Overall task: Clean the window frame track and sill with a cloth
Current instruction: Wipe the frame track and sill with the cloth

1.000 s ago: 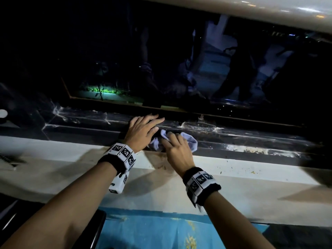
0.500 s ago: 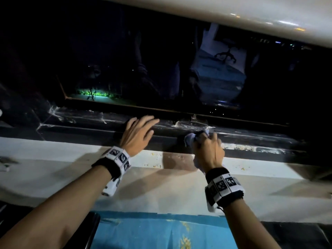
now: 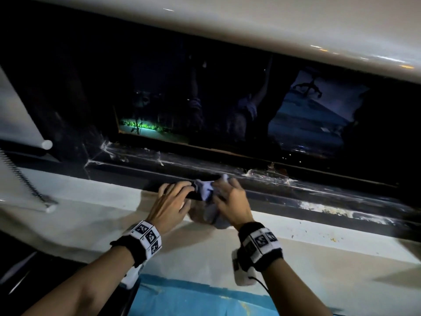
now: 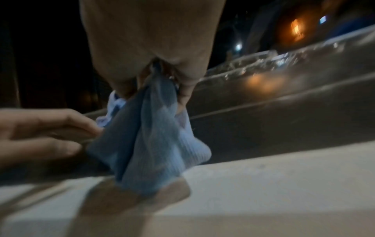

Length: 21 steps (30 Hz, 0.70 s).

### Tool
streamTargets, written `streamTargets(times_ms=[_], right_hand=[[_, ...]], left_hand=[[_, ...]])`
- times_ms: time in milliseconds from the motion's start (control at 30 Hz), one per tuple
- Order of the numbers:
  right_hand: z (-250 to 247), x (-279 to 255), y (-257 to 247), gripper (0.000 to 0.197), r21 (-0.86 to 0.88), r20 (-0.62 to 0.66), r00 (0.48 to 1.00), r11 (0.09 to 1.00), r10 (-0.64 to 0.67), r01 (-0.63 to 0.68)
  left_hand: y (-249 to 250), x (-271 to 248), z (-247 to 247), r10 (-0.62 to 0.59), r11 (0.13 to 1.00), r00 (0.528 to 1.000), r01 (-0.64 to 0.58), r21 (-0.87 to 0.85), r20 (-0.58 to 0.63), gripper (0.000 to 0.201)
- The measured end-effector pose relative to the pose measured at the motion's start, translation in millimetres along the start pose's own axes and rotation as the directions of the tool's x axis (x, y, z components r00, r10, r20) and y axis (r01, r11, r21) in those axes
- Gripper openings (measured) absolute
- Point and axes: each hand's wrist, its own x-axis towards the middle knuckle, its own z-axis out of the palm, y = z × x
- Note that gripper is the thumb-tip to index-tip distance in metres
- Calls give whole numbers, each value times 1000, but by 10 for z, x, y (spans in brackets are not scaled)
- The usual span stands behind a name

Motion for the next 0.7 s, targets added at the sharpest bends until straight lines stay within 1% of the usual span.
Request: streamTargets(times_ms=[33,67,100,133,167,200,267,333,433,533,567,600,633,667,700], right_hand=[[-72,-32,64,30,-9,-87,996,999,31,-32],[-126,-58,126,28,-51,-189,979,995,75,-86],[-170,-91,190,26,-109,-281,951,980,128,-165],[-144,-97,235,24,-174,-344,925,957,164,-234],[-102,-100,260,24,-231,-379,909,933,175,-276],[-30,-87,249,25,-266,-377,908,918,182,-295],[161,-12,117,30,-295,-338,926,916,166,-272],[339,83,-81,35,-323,-292,950,923,110,-207],[605,224,-453,45,-349,-171,983,928,74,-130],[891,334,-809,49,-354,-48,999,935,16,-32],[953,371,-913,44,-332,-11,1000,943,-11,7],[987,414,-995,34,-255,30,999,966,-35,42],[994,463,-1057,23,-156,42,997,985,-65,71],[955,510,-1088,17,-69,33,996,994,-82,84],[869,535,-1108,18,17,36,996,997,-82,81]], left_hand=[[-61,-24,-33,-17,1000,1000,17,2,-14,38],[-143,-58,-65,-37,999,999,37,4,-27,40],[-212,-83,-88,-56,998,998,56,4,-31,41],[-306,-120,-113,-81,997,996,81,5,-30,43],[-382,-144,-130,-107,994,994,107,8,-25,44],[-463,-166,-147,-129,991,991,130,16,-23,45],[-625,-206,-191,-156,987,987,157,38,-30,45],[-760,-221,-247,-163,985,986,164,53,-36,45],[-946,-224,-341,-160,984,986,164,66,-57,44],[-1120,-253,-408,-173,981,983,178,79,-62,45],[-1166,-275,-428,-173,980,983,178,87,-56,46],[-1193,-283,-443,-169,981,984,173,91,-48,47],[-1216,-290,-456,-164,982,985,167,89,-45,48],[-1223,-278,-460,-158,984,986,161,80,-44,48],[-1219,-262,-460,-147,986,988,151,74,-47,48]])
